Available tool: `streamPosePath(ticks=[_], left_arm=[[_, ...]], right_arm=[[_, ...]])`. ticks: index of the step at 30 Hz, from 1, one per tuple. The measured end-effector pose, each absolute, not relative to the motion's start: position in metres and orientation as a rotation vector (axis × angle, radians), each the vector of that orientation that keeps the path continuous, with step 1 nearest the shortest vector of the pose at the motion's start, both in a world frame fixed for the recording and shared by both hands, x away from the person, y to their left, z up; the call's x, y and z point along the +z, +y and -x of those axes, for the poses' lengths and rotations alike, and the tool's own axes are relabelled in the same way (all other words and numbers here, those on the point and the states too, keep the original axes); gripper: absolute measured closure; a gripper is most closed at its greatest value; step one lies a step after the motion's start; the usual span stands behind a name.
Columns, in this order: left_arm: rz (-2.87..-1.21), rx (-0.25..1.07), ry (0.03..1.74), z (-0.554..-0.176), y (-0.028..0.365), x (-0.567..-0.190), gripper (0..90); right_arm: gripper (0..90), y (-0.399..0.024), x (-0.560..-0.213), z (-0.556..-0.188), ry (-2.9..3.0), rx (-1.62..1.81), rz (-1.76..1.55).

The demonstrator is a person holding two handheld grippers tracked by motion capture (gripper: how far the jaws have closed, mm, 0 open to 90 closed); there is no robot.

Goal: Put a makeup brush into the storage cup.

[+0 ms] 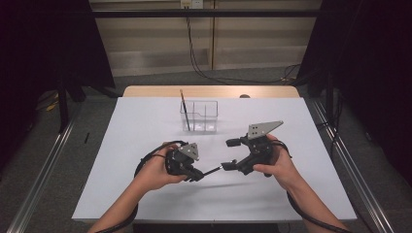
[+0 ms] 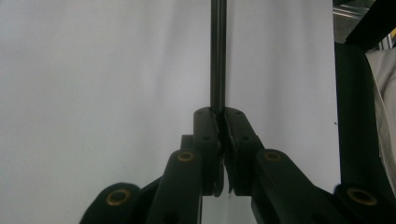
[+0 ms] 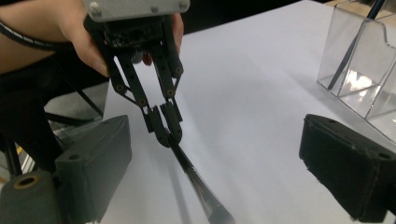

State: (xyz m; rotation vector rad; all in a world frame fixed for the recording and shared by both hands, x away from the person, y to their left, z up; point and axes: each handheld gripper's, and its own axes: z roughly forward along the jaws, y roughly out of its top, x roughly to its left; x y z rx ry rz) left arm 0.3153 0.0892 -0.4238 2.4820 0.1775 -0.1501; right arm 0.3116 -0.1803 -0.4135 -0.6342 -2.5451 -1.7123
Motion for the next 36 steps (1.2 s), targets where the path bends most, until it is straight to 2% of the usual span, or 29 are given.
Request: streamPosePath(ticks=[8, 22, 36], left_arm=[[-2.428, -0.153, 0.194, -0.316, 0.092, -0.424, 84.4], [-2.268, -0.181, 0.262, -0.318, 0.098, -0.427, 84.4], [-2.073, -0.176, 0.338, -0.319, 0.1, -0.428, 84.4]], right_arm=[[8.4, -0.184, -0.419, -0.307, -2.461, -1.867, 0.665], [10.4, -0.183, -0.421, -0.305, -2.45, -1.888, 0.67], [19.2, -0.184, -0.422, -0.305, -2.421, -1.934, 0.68]])
